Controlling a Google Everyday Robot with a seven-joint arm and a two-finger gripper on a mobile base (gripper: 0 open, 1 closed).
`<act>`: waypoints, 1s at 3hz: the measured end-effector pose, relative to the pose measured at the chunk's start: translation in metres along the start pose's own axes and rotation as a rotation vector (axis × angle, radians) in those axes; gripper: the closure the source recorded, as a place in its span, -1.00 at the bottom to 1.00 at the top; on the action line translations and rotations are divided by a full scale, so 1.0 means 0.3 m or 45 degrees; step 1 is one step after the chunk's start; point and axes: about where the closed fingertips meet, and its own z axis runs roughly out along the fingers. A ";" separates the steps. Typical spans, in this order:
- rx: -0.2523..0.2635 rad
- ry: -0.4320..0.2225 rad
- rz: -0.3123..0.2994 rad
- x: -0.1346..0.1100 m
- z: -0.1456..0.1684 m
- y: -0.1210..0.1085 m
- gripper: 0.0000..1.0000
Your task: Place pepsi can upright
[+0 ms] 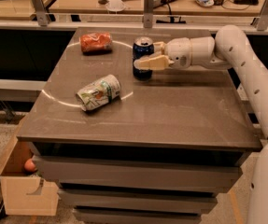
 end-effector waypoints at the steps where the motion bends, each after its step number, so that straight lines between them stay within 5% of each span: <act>1: 0.154 0.100 -0.034 0.004 -0.159 -0.014 -1.00; 2: 0.337 0.194 -0.065 -0.005 -0.336 -0.019 -1.00; 3: 0.721 0.461 -0.024 -0.006 -0.623 0.010 -1.00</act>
Offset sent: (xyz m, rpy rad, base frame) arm -0.0102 -0.1808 0.0337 -0.2623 -0.1244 -0.4452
